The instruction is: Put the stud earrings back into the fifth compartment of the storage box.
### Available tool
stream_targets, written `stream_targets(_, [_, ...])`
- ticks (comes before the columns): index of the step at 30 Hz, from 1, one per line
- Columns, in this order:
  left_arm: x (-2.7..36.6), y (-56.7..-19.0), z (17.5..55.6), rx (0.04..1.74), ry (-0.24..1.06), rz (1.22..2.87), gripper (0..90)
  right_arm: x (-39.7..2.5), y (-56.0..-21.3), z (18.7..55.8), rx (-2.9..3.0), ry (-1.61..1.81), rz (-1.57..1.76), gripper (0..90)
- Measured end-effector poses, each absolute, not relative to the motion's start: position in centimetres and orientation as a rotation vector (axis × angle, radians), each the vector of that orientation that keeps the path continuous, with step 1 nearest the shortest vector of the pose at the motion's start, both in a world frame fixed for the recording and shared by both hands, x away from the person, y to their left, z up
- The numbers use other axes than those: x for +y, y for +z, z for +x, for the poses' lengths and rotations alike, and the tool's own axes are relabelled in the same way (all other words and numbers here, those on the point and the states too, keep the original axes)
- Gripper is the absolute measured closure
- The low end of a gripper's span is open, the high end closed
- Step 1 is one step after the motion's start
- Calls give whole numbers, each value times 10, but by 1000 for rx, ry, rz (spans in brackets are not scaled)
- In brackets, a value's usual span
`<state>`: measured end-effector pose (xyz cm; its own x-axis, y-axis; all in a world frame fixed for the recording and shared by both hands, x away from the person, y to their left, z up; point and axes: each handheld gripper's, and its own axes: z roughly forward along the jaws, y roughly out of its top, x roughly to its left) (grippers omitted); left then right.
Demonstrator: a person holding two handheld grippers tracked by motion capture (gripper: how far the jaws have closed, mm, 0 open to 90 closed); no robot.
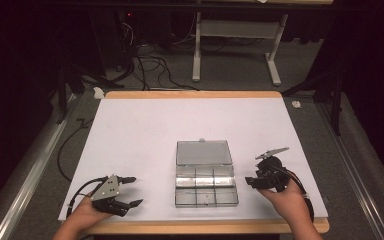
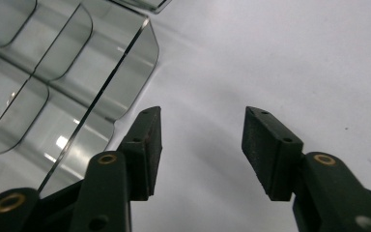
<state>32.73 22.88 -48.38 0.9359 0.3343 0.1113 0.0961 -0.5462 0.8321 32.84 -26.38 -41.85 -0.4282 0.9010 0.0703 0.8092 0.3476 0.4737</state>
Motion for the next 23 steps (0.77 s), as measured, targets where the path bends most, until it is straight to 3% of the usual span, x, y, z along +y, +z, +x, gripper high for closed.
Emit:
stream_targets(15, [229, -484, 328, 311, 319, 2134, 244, -275, -455, 287, 2054, 888, 1459, 424])
stream_targets(16, [229, -484, 328, 312, 317, 2133, 243, -276, -456, 285, 2061, 889, 1468, 386])
stream_targets(23, [231, -483, 328, 335, 316, 2115, 229, -283, -452, 282, 1986, 944, 1484, 352])
